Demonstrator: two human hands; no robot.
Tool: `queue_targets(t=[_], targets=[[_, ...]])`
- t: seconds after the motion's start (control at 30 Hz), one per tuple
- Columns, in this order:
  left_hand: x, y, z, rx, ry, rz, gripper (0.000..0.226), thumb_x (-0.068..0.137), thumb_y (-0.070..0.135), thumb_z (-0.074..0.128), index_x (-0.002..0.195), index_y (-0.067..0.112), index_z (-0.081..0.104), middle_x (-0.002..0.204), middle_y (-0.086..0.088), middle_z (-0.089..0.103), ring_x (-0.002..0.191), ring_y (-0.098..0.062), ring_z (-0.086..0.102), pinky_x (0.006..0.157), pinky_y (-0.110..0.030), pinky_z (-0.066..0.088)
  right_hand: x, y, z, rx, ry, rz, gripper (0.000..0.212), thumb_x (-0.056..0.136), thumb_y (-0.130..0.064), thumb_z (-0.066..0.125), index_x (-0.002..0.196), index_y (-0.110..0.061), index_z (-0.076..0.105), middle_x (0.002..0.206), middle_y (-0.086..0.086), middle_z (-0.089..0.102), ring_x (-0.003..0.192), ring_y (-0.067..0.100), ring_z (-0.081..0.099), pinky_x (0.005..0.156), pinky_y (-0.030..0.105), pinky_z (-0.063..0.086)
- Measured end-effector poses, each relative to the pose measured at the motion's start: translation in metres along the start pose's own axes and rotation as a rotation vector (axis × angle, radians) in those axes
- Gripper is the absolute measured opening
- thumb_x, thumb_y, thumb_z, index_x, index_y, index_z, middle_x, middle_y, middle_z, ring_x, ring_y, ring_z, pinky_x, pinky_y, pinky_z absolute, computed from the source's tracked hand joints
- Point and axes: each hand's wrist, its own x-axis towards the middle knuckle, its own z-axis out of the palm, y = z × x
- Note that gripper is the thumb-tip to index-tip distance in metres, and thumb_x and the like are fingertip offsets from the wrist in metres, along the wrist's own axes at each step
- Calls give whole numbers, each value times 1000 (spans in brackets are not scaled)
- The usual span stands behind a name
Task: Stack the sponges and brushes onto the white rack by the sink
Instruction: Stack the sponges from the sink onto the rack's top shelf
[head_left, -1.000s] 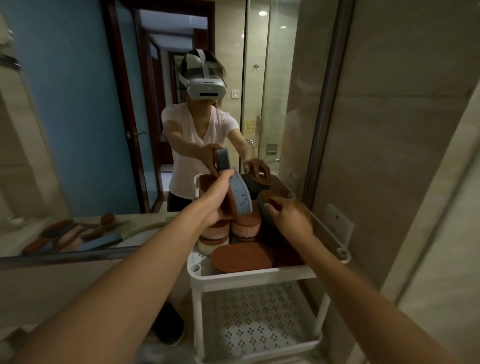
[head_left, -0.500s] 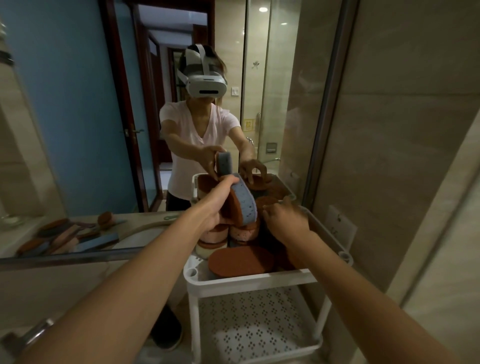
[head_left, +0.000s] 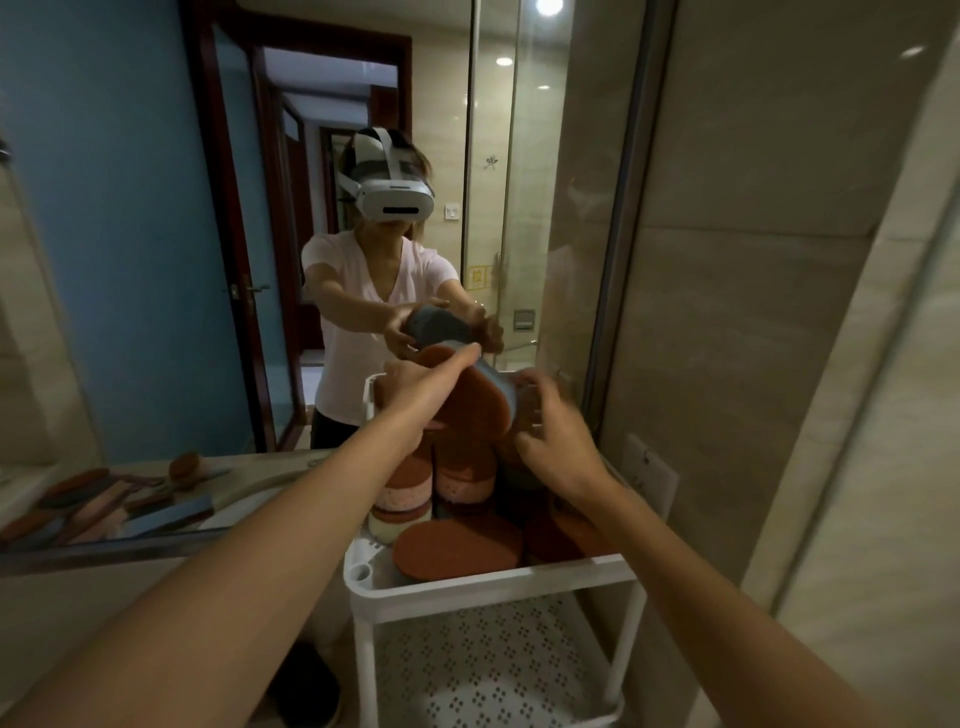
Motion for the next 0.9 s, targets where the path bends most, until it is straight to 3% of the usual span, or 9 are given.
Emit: queue_targets(t=[0.1, 0.23, 0.3, 0.37, 0.43, 0.5, 0.63, 0.73, 0.9], targets=[[-3, 3, 14, 81, 41, 19, 105, 68, 59, 70, 144, 10, 16, 136, -8, 43, 125, -28, 46, 88, -39, 51, -5, 8, -2, -179, -11, -101, 74, 80, -14, 65, 141, -21, 24, 138, 8, 39, 118, 22, 52, 96, 40, 51], [0, 4, 30, 71, -72, 88, 65, 92, 42, 50, 141, 8, 24, 132, -9, 51, 117, -29, 54, 71, -35, 54, -8, 17, -5, -204, 65, -122, 74, 80, -26, 70, 141, -15, 30, 135, 9, 45, 121, 22, 51, 98, 41, 49], [-1, 4, 34, 61, -168, 81, 55, 96, 35, 46, 141, 9, 27, 132, -13, 53, 112, -31, 58, 63, -32, 54, -12, 19, -8, -159, 99, -73, 83, 79, -31, 71, 146, -18, 22, 138, 8, 43, 122, 20, 50, 101, 38, 47], [0, 5, 36, 37, -240, 82, 51, 96, 30, 47, 140, 10, 30, 130, -12, 56, 103, -29, 61, 62, -31, 55, -13, 20, -11, -157, 116, -67, 84, 83, -33, 66, 148, -23, 15, 140, 9, 41, 122, 21, 50, 100, 37, 47], [-2, 5, 39, 53, -270, 108, 43, 98, 29, 42, 136, 10, 36, 130, -12, 55, 104, -28, 61, 72, -36, 57, -12, 23, -12, -220, 155, -47, 74, 88, -32, 59, 148, -27, 16, 140, 12, 38, 120, 25, 50, 99, 38, 47], [-1, -1, 39, 292, -244, 205, 41, 101, 29, 32, 138, 11, 37, 138, -13, 49, 121, -30, 52, 97, -41, 47, -11, 27, -12, -211, 192, 99, 65, 92, -34, 52, 148, -30, 18, 143, 12, 31, 126, 28, 43, 103, 38, 42], [2, -31, 31, 868, -316, 366, 49, 102, 33, 26, 147, 14, 27, 156, -12, 20, 144, -28, 22, 117, -38, 22, -11, 43, -7, -227, 169, 389, 57, 96, -36, 44, 146, -38, 17, 151, 16, 21, 134, 35, 33, 107, 45, 34], [3, -49, 27, 1069, -424, 371, 54, 101, 38, 21, 150, 16, 13, 160, -5, 0, 148, -23, 3, 120, -42, 11, -10, 48, -3, -360, 95, 444, 53, 97, -39, 37, 146, -39, 17, 148, 21, 24, 127, 39, 39, 102, 43, 38], [-8, -60, 23, 1362, -492, 487, 50, 103, 25, 20, 151, 12, 9, 160, -6, 3, 148, -21, 4, 118, -42, 6, -10, 53, -1, -487, -26, 435, 49, 99, -40, 30, 146, -38, 17, 148, 23, 25, 125, 40, 41, 102, 43, 38]])
